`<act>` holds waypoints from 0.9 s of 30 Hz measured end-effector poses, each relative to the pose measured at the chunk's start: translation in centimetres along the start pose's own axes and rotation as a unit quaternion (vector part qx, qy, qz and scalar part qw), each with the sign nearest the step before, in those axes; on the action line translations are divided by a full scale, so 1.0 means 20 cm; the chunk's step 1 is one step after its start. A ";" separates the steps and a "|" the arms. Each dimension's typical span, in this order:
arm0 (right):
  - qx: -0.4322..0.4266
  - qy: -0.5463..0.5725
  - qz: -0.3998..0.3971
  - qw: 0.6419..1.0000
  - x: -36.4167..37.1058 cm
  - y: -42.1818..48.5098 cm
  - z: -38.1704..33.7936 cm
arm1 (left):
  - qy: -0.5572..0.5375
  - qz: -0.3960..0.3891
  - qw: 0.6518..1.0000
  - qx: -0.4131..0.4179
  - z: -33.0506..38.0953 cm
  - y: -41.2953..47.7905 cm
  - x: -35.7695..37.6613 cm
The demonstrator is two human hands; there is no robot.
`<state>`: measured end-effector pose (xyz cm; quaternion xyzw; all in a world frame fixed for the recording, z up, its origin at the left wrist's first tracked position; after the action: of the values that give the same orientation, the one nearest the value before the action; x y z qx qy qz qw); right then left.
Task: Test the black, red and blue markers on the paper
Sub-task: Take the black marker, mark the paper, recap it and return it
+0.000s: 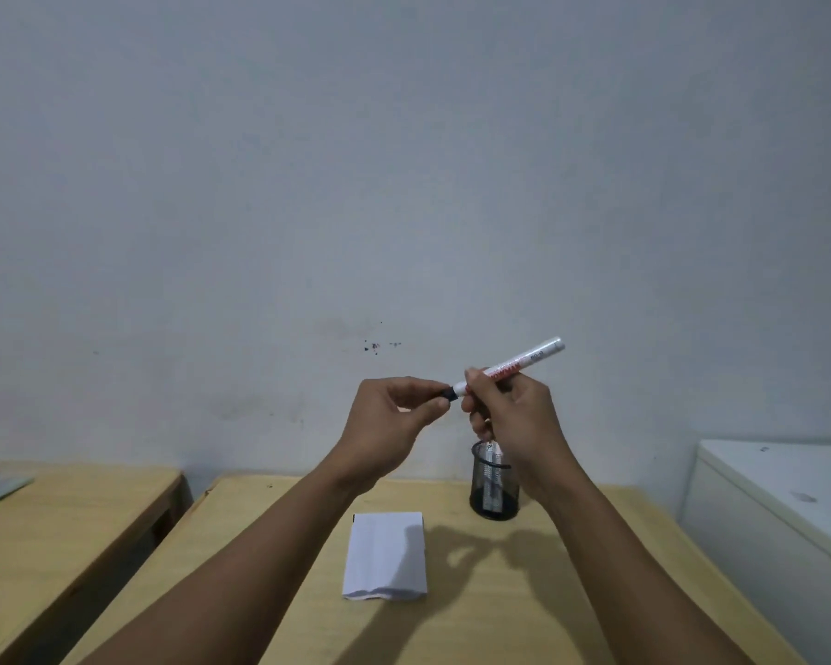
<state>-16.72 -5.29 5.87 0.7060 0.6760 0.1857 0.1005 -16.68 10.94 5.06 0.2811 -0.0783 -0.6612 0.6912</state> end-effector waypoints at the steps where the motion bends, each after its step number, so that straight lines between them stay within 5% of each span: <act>1: 0.003 -0.003 0.002 1.000 -0.02 0.01 -0.01 | 0.034 0.014 0.999 0.019 0.01 0.01 0.02; 6: 0.034 -0.090 0.056 0.994 -0.14 0.08 -0.02 | 0.100 0.072 0.991 0.046 0.02 0.06 0.16; 9: -0.103 -0.250 0.134 0.953 -0.24 0.12 0.03 | 0.171 0.091 0.979 0.062 0.04 0.15 0.23; 13: -0.213 -0.381 0.040 0.899 -0.34 0.24 0.16 | 0.218 0.038 0.968 0.119 0.04 0.25 0.35; 17: -0.159 -0.292 0.059 0.941 -0.44 0.39 0.29 | 0.206 -0.009 0.973 0.103 -0.06 0.38 0.43; 20: -0.088 -0.249 0.075 0.962 -0.51 0.47 0.42 | 0.340 -0.071 0.935 0.074 -0.22 0.51 0.52; 27: -0.018 -0.335 0.035 0.941 -0.55 0.56 0.72 | 0.481 -0.194 0.854 0.044 -0.51 0.73 0.74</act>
<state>-0.88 -15.43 -4.34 0.7485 0.5745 -0.0460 0.3279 2.55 -0.71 -0.18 0.6039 0.2908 -0.5600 0.4870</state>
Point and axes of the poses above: each hand's wrist, its own y-axis towards the middle knuckle, its own x-axis out of the palm, z = x × y, the point moved 1 cm from there along y, towards the middle knuckle, and after that the axes turned 6 degrees about y, right-handed, at the moved point
